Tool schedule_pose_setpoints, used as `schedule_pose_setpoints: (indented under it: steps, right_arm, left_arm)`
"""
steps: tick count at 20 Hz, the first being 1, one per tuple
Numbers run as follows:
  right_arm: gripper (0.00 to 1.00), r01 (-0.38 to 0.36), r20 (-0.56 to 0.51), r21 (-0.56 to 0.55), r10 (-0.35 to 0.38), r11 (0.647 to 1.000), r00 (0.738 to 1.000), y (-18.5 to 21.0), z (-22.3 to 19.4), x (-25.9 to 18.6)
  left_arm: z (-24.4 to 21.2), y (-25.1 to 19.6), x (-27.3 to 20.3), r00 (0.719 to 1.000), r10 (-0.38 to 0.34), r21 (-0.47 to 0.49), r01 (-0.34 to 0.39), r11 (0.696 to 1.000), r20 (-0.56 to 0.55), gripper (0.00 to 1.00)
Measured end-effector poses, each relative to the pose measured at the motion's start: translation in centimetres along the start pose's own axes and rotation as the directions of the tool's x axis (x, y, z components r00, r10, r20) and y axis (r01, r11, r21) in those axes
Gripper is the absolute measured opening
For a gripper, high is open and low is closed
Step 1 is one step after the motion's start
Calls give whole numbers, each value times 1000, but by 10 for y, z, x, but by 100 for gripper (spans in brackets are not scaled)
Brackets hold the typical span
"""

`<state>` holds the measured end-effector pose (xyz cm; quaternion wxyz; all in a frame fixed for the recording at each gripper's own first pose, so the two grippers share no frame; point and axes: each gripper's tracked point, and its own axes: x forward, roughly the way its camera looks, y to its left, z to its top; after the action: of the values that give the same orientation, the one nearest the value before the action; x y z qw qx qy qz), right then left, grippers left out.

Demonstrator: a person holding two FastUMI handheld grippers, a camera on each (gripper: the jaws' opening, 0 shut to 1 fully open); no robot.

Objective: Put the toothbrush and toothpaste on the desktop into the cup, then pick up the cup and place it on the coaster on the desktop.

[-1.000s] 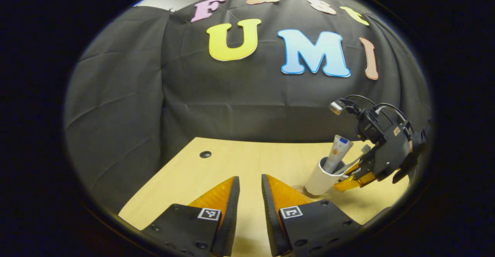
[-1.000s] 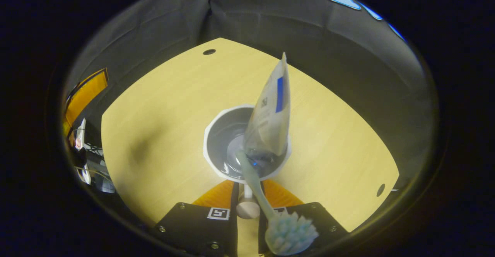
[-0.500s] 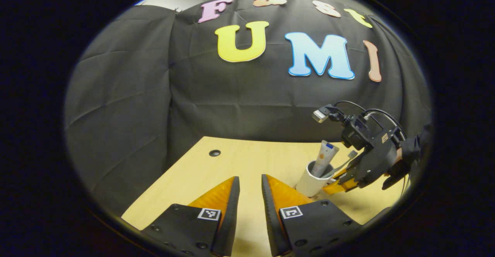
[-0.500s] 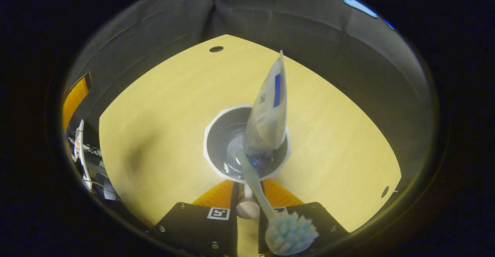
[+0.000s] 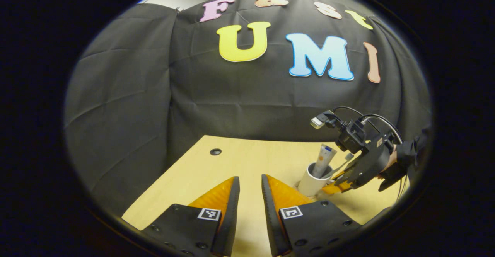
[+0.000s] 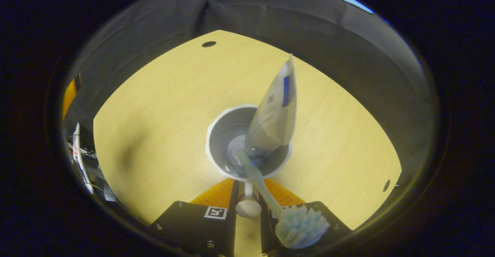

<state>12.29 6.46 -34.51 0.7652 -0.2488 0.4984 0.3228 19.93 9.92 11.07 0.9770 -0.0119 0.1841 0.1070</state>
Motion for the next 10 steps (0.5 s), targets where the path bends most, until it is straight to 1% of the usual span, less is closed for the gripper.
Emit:
schedule_pose_setpoints:
  steps: [1,2,6,8,9,10]
  right_arm:
    - [26,8,6,0,-8,1000,1000,-2,1,0]
    - [29,11,14,5,-11,1000,1000,-1,1,-1]
    - [29,18,37,32,-19,999,999,0,1,-2]
    - [29,24,64,38,-27,999,998,-1,4,-10]
    - [27,29,73,41,-32,999,997,-1,4,-15]
    - [27,34,88,42,-38,999,995,-1,6,-22]
  left_arm:
    - [2,-2,0,1000,-6,4,6,1000,3,41]
    - [2,-4,0,1000,-14,7,14,1000,5,41]
    - [6,-12,-3,999,-38,18,38,999,10,41]
    - [8,-15,-4,999,-50,23,50,998,13,41]
    - [8,-18,-4,998,-57,24,57,998,14,43]
    - [9,-21,-6,998,-65,25,65,998,14,45]
